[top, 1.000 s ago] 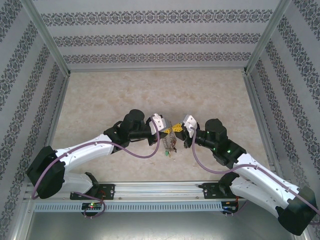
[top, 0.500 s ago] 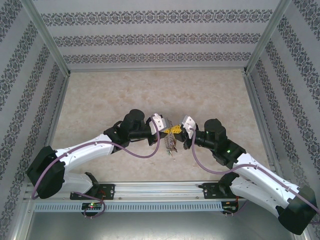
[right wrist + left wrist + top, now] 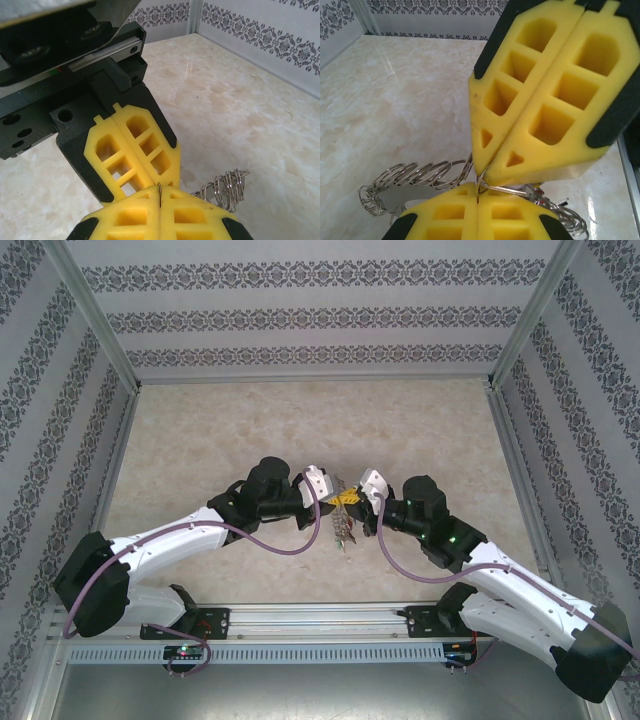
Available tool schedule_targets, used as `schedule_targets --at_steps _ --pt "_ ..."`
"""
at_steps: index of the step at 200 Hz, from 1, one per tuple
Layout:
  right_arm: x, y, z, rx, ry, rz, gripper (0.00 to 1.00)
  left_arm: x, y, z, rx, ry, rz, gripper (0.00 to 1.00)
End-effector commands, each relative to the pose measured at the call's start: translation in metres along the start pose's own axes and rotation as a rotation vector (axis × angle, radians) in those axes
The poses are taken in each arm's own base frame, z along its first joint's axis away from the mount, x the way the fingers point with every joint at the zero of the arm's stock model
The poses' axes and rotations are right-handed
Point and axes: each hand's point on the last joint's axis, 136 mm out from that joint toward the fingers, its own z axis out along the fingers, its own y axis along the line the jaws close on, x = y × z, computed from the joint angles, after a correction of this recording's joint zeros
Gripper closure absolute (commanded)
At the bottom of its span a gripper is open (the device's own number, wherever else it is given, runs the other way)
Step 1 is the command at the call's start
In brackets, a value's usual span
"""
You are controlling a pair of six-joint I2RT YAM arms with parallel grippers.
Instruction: Put the keys on the keyring
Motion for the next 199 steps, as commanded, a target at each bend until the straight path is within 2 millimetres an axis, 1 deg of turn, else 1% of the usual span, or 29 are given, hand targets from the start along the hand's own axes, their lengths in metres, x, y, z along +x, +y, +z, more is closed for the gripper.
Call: schedule_targets --at_steps 1,52,100,111,135,160,199 --pt "-0.017 -0.010 0.001 0.065 -0.031 -0.012 1.00 -0.031 -0.006 -0.001 0.029 -0.078 0.039 1.00" --pt "-0.010 -0.028 -0.005 0.185 -0.005 0.007 1.00 -0.031 -0.006 -0.002 0.023 -0.088 0.040 1.00" --pt "0.002 -0.030 -0.007 0.201 0.043 0.020 1.00 -0.032 -0.004 -0.005 0.005 -0.102 0.041 1.00" --pt "0.004 -0.033 -0.008 0.219 0.049 0.033 1.00 -0.032 -0.004 -0.005 0.002 -0.103 0.041 1.00" --pt "0.005 -0.039 -0.009 0.246 0.052 0.063 1.00 -0.031 -0.004 -0.005 0.000 -0.103 0.041 1.00" --pt "0.004 -0.049 -0.010 0.284 0.066 0.138 1.00 -0.029 -0.004 -0.005 0.001 -0.103 0.039 1.00" --pt "0.002 -0.052 -0.008 0.276 0.112 0.207 1.00 -0.024 -0.005 -0.002 0.001 -0.101 0.031 1.00"
